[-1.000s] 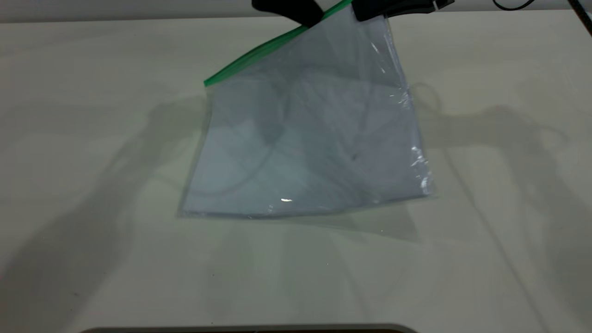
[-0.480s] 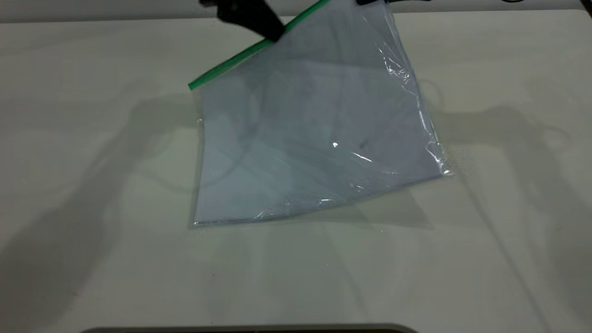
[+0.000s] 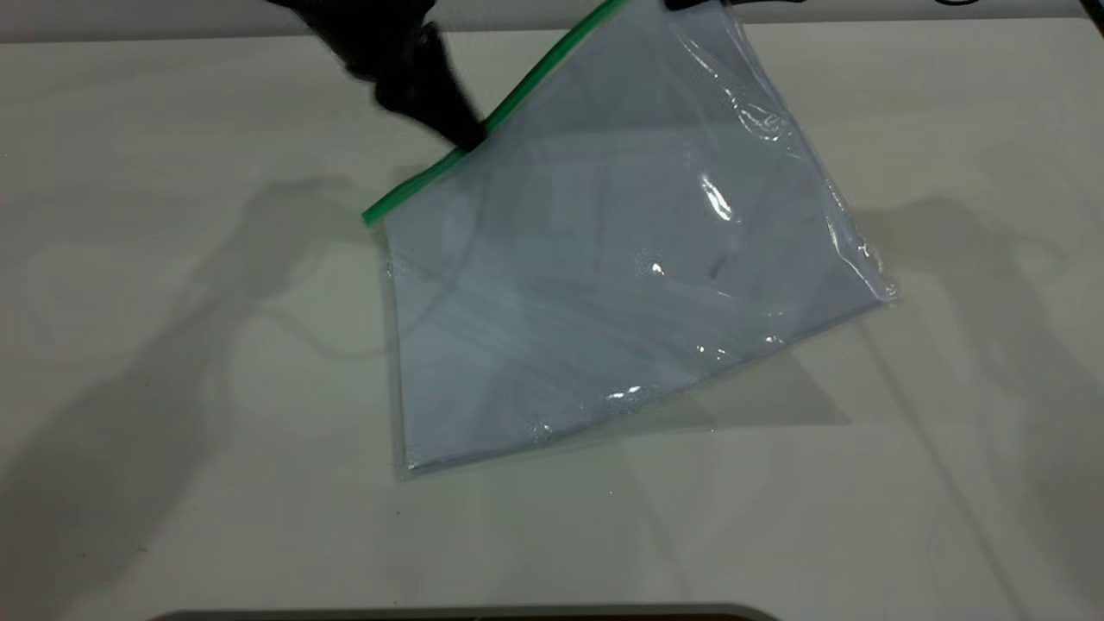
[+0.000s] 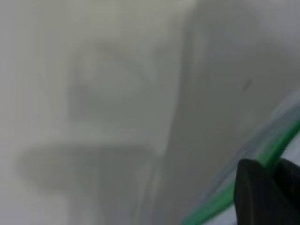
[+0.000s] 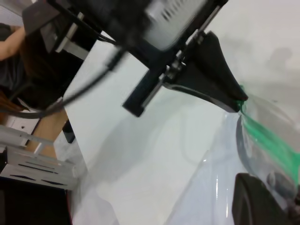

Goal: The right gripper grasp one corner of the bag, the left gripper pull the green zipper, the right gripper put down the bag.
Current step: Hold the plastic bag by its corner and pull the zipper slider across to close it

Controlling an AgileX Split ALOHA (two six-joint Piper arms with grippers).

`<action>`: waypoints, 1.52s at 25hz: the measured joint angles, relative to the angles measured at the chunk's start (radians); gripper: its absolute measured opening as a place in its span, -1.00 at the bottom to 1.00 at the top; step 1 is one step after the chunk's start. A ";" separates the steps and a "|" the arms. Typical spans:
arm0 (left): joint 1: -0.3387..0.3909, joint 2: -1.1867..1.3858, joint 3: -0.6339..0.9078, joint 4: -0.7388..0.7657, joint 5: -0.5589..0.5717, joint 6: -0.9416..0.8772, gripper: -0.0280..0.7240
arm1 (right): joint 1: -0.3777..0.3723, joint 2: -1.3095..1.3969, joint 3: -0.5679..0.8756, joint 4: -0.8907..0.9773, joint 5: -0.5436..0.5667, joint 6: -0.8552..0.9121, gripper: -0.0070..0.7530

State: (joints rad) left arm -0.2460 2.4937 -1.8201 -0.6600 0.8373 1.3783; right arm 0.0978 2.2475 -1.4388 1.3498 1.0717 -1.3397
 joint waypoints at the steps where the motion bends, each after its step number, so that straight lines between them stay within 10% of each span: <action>1: 0.006 0.006 0.000 0.027 -0.007 -0.005 -0.72 | -0.001 -0.002 0.000 0.002 0.001 0.000 -0.89; 32: 0.115 0.013 0.000 0.149 -0.010 -0.094 -0.65 | -0.002 -0.004 0.000 0.027 0.008 -0.007 -0.89; 38: 0.122 0.014 0.000 0.014 -0.045 -0.097 -0.32 | 0.003 0.005 0.000 0.015 -0.056 -0.008 -0.89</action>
State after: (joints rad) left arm -0.1237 2.5080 -1.8201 -0.6462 0.7918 1.2813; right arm 0.1013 2.2521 -1.4392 1.3652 1.0158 -1.3473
